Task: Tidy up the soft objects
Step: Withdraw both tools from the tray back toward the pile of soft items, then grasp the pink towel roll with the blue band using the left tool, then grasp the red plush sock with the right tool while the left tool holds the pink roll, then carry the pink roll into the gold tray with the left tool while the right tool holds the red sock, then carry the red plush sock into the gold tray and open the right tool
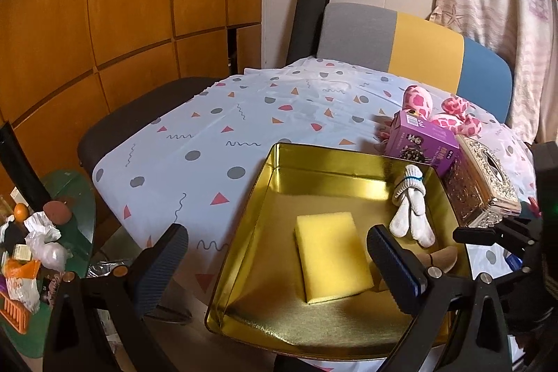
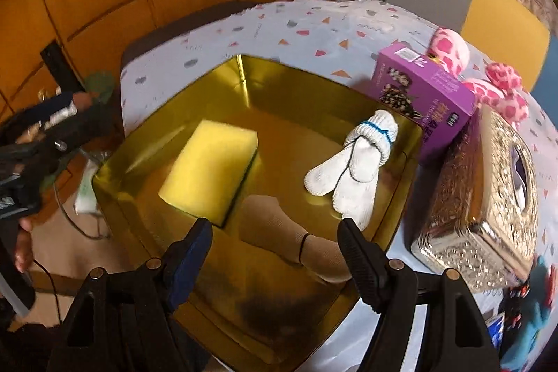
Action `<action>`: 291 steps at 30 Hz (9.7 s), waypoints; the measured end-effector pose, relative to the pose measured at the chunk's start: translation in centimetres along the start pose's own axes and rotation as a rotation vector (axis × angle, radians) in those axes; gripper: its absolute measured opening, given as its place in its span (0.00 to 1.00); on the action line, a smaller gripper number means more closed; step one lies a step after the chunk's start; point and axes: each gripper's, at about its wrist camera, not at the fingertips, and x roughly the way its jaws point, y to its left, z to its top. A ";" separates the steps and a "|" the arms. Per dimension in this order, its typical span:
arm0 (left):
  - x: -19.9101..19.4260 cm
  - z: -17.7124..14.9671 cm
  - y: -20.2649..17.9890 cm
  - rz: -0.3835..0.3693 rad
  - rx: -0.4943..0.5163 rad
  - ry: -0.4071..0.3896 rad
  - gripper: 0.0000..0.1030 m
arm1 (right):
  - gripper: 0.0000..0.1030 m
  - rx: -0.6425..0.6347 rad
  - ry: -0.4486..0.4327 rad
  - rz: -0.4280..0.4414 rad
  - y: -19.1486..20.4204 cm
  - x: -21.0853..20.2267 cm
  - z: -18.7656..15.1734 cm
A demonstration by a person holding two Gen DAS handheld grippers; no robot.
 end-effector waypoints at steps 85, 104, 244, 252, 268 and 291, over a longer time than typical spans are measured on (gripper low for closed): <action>2.9 -11.0 -43.4 -0.742 0.317 0.692 0.84 | 0.74 1.261 -0.570 -0.183 -26.4 -21.3 -32.5; 3.2 -10.0 -38.9 -0.739 0.591 0.544 0.59 | 0.74 1.264 -0.550 -0.155 -26.6 -20.9 -32.5; 3.9 0.2 -5.7 -0.193 -0.008 0.106 0.95 | 0.28 0.774 0.154 -0.346 -16.7 -6.2 -21.7; 3.6 0.0 -5.6 -0.171 0.008 0.097 0.97 | 0.28 0.669 0.019 -0.265 -12.3 -9.1 -18.2; 1.8 0.1 -3.0 -0.086 0.029 0.024 1.00 | 0.28 0.233 -0.127 -0.056 -4.4 -8.7 -4.5; 1.1 -0.6 -1.1 -0.003 0.055 -0.008 1.00 | 0.57 0.280 -0.169 0.028 -2.6 -1.2 5.0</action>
